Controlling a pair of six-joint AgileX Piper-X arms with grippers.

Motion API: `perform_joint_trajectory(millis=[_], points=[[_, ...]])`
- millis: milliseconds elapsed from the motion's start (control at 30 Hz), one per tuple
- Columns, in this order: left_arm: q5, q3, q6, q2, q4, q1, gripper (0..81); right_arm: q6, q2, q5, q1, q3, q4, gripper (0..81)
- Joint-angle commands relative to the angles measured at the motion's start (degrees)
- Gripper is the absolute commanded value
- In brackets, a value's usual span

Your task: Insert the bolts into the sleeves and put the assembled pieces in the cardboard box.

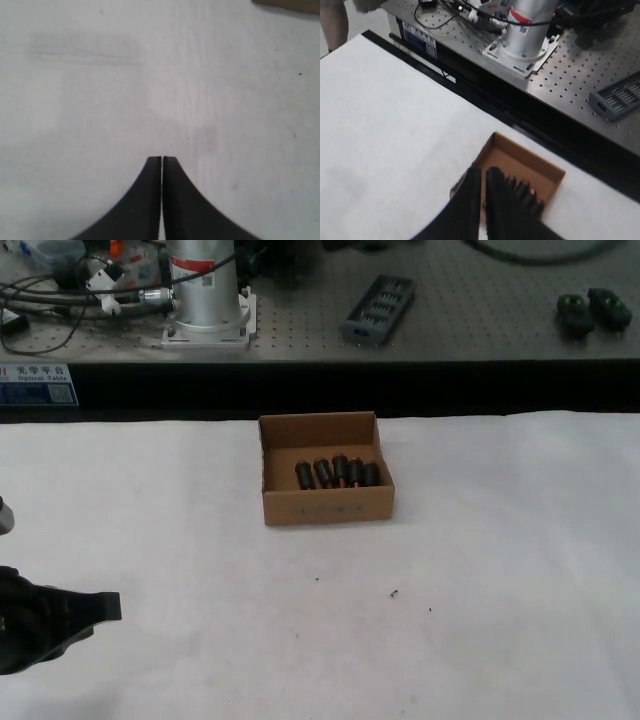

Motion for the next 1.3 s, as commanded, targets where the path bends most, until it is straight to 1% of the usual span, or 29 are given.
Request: perform_joint_trajectory(millis=[0,233,433,567,667,733,800,833,867,933,1033,1133,1267], points=[[0.14,-0.58,0.47,-0.77,1.05,0.22,0.6,-0.73,-3.6,0.09,0.07,4.85,-3.04,3.9],[0.14,-0.58,0.47,-0.77,1.05,0.22,0.6,-2.81,-22.68,0.11,-0.1,27.6,-11.3,3.9],[0.14,-0.58,0.47,-0.77,1.05,0.22,0.6,-2.92,-38.14,0.11,-0.1,38.48,-10.34,3.7],[0.14,-0.58,0.47,-0.77,1.05,0.22,0.6,-5.02,-45.82,2.82,-0.1,42.88,-6.54,3.7],[0.14,-0.58,0.47,-0.77,1.05,0.22,0.6,-5.67,-50.0,7.07,-0.1,46.57,-1.78,3.7],[0.14,-0.58,0.47,-0.77,1.05,0.22,0.6,-8.27,-52.05,9.9,-0.1,49.52,0.87,3.7],[0.14,-0.58,0.47,-0.77,1.05,0.22,0.6,-11.14,-55.56,11.69,-0.86,54.66,0.68,3.7],[0.14,-0.58,0.47,-0.77,1.05,0.22,0.6,-11.93,-57.3,11.66,-1.63,56.95,-0.02,3.7],[0.14,-0.58,0.47,-0.77,1.05,0.22,0.6,-11.8,-59.21,11.53,-3.33,60.0,-1.44,3.7],[0.14,-0.58,0.47,-0.77,1.05,0.22,0.6,-11.43,-62.98,9.07,-7.36,66.36,-5.26,3.7],[0.14,-0.58,0.47,-0.77,1.05,0.22,0.6,-11.44,-70.18,4.09,-14.68,75.05,-11.33,3.7],[0.14,-0.58,0.47,-0.77,1.05,0.22,0.6,-11.44,-76.16,1.07,-20.25,83.49,-17.77,3.7],[0.14,-0.58,0.47,-0.77,1.05,0.22,0.6,-10.54,-81.56,-1.46,-25.11,89.95,-18.18,3.7]])
